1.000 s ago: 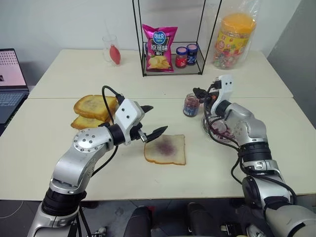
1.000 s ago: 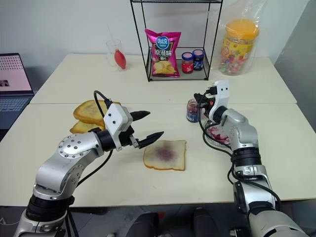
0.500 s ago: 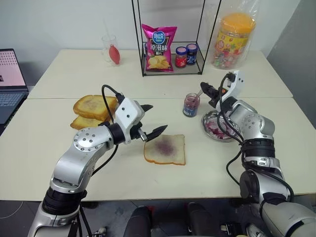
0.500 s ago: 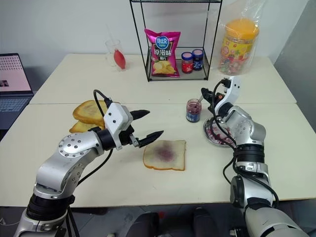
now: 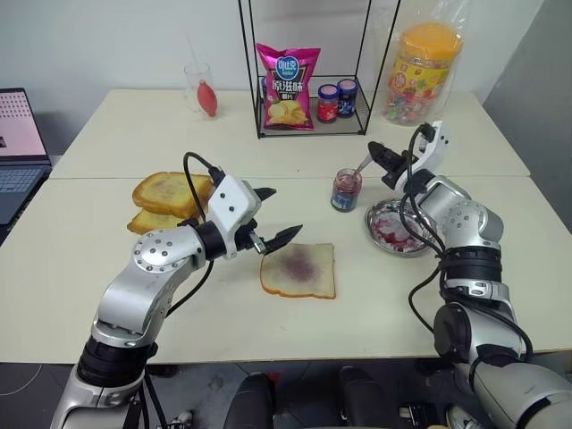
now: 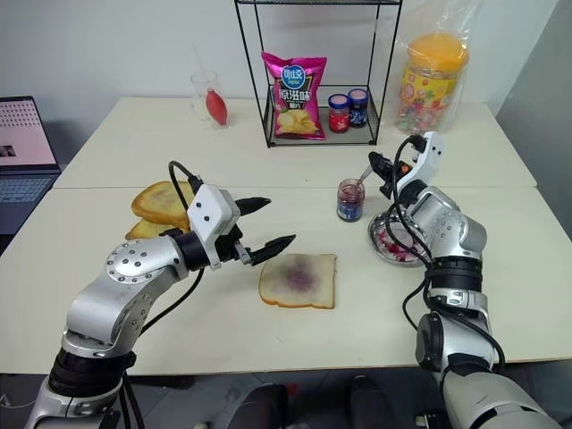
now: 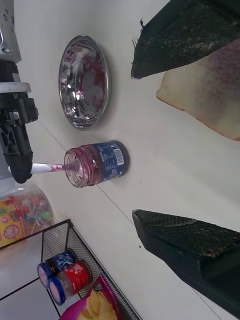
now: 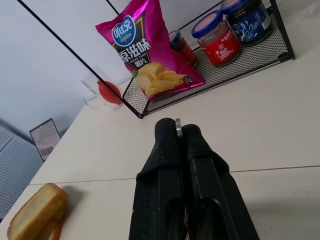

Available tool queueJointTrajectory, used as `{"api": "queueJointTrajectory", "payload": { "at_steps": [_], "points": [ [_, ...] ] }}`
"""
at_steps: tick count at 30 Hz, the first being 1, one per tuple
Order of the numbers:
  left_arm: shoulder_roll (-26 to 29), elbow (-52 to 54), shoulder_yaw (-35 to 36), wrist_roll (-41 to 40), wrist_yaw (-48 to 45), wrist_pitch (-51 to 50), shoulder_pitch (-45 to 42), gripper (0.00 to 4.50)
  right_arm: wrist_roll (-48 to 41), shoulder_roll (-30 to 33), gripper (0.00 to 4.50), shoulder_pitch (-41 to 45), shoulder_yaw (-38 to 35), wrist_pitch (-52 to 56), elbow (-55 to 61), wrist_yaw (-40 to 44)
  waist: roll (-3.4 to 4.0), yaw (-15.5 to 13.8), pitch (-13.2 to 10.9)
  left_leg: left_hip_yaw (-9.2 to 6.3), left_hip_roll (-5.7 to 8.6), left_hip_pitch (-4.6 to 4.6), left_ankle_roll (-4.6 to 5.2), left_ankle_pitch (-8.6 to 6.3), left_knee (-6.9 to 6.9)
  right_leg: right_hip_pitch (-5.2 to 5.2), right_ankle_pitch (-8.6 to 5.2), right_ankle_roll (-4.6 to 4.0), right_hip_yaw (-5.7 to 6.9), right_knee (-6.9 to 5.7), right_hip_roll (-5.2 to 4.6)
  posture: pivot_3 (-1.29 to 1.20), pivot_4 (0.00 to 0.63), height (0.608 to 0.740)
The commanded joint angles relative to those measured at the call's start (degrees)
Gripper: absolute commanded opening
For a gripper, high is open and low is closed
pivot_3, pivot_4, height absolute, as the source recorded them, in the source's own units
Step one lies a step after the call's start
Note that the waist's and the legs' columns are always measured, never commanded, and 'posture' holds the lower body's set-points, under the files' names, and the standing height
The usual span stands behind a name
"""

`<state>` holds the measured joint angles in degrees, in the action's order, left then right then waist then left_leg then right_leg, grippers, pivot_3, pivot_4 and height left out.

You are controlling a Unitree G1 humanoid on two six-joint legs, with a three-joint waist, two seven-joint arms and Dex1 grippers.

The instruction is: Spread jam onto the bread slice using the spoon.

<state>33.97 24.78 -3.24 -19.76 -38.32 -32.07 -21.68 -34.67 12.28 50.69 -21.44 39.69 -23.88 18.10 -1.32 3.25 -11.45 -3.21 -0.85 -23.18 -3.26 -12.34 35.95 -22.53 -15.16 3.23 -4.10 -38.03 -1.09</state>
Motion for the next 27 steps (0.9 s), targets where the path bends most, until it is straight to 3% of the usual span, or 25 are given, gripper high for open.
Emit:
{"api": "queueJointTrajectory", "payload": {
  "at_steps": [1,27],
  "points": [
    [-0.07,0.64,-0.13,0.57,-0.36,1.44,-0.87,4.37,-2.62,0.17,0.01,2.38,-1.75,0.79,2.12,-0.96,0.00,0.00,0.00,0.00,0.00,0.00,0.00,0.00,0.00,0.00,0.00,0.00,0.00,0.00,0.00,0.00,0.150,0.740],
    [-0.66,-0.58,-0.65,1.53,-0.55,3.08,-1.33,4.37,-11.07,0.11,0.01,3.97,-8.93,4.97,-0.14,-8.04,0.00,-0.03,0.00,-0.01,0.01,-0.70,0.00,0.01,0.04,-0.73,0.02,0.00,0.01,-0.13,-0.01,0.00,0.150,0.740]
  ]
}}
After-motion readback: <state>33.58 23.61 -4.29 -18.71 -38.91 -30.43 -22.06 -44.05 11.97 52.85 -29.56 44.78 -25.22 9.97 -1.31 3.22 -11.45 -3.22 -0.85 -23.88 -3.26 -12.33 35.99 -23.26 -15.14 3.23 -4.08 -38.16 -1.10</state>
